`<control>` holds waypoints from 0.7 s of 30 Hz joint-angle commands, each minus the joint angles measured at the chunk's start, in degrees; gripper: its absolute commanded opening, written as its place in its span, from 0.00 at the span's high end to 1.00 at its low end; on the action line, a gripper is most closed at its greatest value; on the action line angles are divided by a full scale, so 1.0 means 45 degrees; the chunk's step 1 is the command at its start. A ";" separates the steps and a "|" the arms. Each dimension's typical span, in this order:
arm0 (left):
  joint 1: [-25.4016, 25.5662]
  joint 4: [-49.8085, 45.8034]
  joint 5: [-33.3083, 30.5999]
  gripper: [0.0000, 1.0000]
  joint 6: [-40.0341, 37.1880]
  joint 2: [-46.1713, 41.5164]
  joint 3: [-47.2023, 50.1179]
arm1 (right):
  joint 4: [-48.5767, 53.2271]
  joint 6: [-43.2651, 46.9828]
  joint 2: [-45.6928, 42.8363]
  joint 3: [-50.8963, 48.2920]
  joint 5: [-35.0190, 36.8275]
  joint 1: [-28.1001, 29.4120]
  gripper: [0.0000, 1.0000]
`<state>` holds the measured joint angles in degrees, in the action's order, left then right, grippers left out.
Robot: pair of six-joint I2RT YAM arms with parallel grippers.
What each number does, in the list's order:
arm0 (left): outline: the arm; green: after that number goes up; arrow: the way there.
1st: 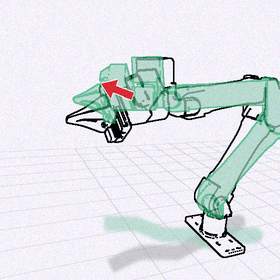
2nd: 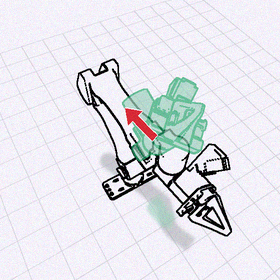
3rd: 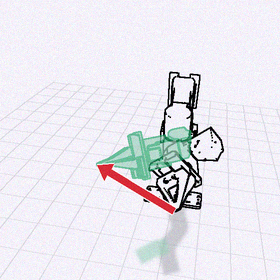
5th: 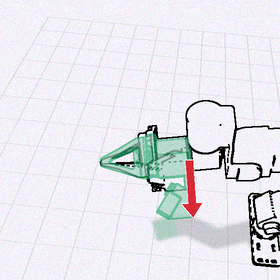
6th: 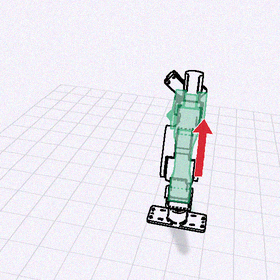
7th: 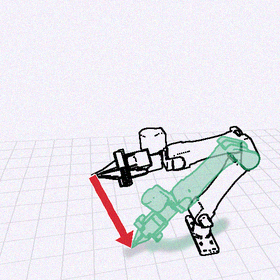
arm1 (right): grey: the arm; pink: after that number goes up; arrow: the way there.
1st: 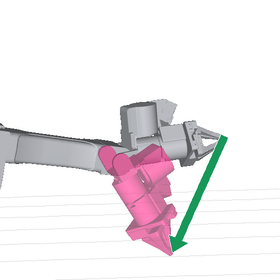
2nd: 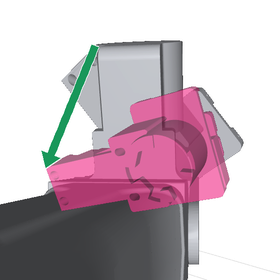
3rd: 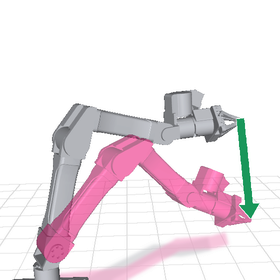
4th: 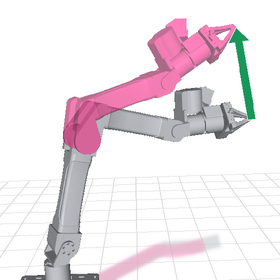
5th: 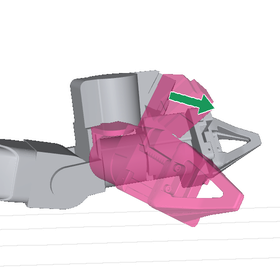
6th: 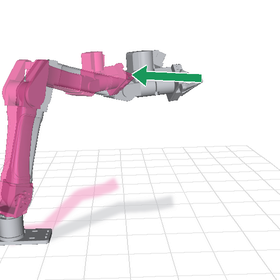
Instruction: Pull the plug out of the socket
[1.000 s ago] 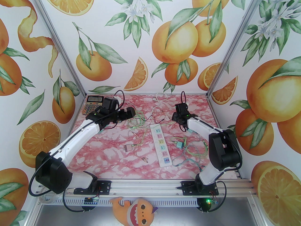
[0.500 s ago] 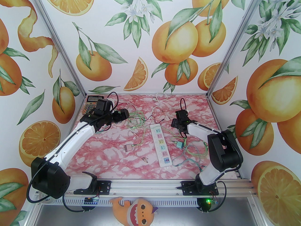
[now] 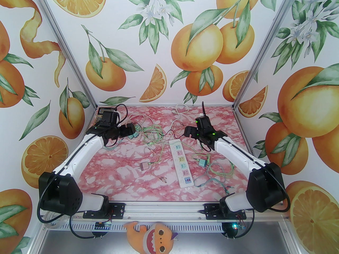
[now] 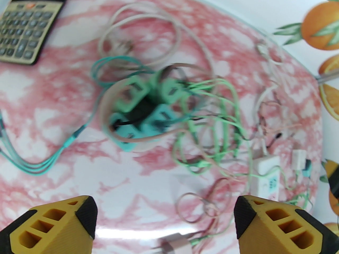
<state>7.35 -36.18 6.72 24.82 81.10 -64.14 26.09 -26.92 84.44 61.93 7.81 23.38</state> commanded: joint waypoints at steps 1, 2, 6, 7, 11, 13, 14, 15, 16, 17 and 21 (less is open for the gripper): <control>-0.0360 0.0272 -0.0107 0.22 -0.0479 0.0274 0.0465 | 0.0712 0.0008 -0.0018 0.0391 -0.0568 0.0430 0.00; -0.0385 0.0323 -0.0155 0.24 -0.0630 0.0343 0.0553 | 0.0673 -0.0014 0.0029 0.0441 -0.0729 0.0520 0.00; -0.0384 0.0404 -0.0534 0.31 -0.1677 0.0794 0.0803 | 0.0802 -0.0033 0.0284 0.0728 -0.1117 0.0813 0.00; -0.0384 0.0438 -0.0574 0.32 -0.1938 0.0916 0.0815 | 0.0801 -0.0033 0.0319 0.0782 -0.1220 0.0856 0.00; -0.0391 0.1098 -0.0375 0.32 -0.2759 0.1449 0.0831 | 0.0826 0.0072 0.0431 0.0915 -0.1603 0.0987 0.00; -0.0384 0.1456 0.0064 0.32 -0.3089 0.1808 0.0658 | 0.0899 0.0141 0.0482 0.0974 -0.1735 0.1025 0.00; -0.0397 0.1576 0.0193 0.31 -0.3189 0.2045 0.0501 | 0.0969 0.0176 0.0492 0.1012 -0.1736 0.1063 0.00; -0.0387 0.1727 0.0257 0.31 -0.3277 0.2286 0.0362 | 0.1016 0.0199 0.0517 0.1045 -0.1754 0.1070 0.00; -0.0397 0.1899 0.0362 0.31 -0.3381 0.2496 0.0252 | 0.1051 0.0215 0.0513 0.1057 -0.1786 0.1065 0.00; -0.0395 0.2117 0.0483 0.32 -0.3465 0.2702 0.0151 | 0.1057 0.0200 0.0512 0.1043 -0.1810 0.1079 0.00; -0.0394 0.2358 0.0572 0.34 -0.3808 0.3852 -0.0535 | 0.1214 0.0220 0.0461 0.1042 -0.1817 0.1082 0.00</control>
<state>5.65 -28.86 7.73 10.48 96.01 -62.96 29.91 -26.65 86.28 65.17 0.80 27.86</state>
